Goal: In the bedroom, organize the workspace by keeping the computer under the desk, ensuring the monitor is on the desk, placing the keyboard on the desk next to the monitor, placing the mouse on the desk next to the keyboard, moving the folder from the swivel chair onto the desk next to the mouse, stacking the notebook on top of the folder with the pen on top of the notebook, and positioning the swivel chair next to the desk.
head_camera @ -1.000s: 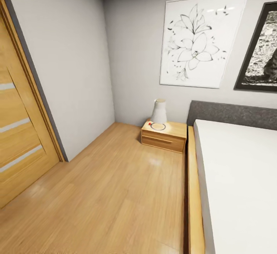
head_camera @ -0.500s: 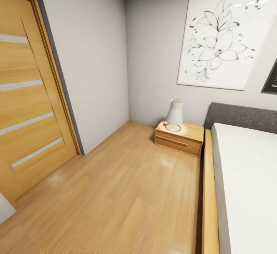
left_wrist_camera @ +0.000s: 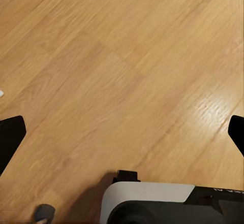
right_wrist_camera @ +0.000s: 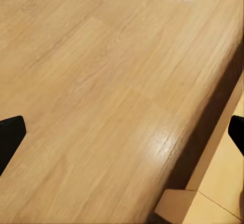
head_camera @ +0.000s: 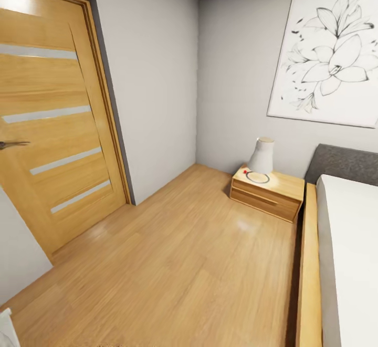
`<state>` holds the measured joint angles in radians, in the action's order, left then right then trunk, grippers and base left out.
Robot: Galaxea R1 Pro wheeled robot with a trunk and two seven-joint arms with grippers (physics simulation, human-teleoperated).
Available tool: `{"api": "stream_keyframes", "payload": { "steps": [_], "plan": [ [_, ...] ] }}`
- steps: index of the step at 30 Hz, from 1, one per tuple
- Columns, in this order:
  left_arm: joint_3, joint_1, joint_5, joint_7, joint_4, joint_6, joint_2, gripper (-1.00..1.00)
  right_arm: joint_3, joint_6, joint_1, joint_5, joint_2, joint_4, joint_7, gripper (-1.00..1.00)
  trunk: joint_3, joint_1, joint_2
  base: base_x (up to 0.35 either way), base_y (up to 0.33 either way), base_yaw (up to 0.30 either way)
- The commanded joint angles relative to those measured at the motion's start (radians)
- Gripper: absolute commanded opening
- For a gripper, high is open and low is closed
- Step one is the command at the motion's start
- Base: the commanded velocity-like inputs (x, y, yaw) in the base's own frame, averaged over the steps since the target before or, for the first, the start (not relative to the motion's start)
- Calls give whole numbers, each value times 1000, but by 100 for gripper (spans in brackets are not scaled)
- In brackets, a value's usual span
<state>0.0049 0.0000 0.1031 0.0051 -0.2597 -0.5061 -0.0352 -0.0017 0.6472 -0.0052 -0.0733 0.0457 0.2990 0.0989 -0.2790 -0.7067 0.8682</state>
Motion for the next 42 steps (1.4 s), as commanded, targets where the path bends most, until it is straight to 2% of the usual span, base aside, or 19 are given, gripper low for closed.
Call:
{"api": "stream_keyframes", "payload": {
  "steps": [1, 10, 26, 42],
  "plan": [
    [-2, 0, 7, 0, -1, -2, 0, 100, 0, 2, -1, -8, 0, -1, 8, 100, -2, 0, 1, 68, 0, 274],
    [-2, 0, 7, 0, 0, -1, 0, 100, 0, 2, -1, -8, 0, -1, 8, 100, -5, 0, 1, 164, 0, 274],
    [-2, 0, 7, 0, -1, 0, 0, 100, 0, 2, -1, -8, 0, -1, 7, 100, -12, 0, 1, 313, 0, 268],
    [-2, 0, 7, 0, -1, 0, 1, 100, 0, 2, 0, -10, -1, -1, 7, 100, -13, 0, 1, 325, -27, 31]
  ]
}}
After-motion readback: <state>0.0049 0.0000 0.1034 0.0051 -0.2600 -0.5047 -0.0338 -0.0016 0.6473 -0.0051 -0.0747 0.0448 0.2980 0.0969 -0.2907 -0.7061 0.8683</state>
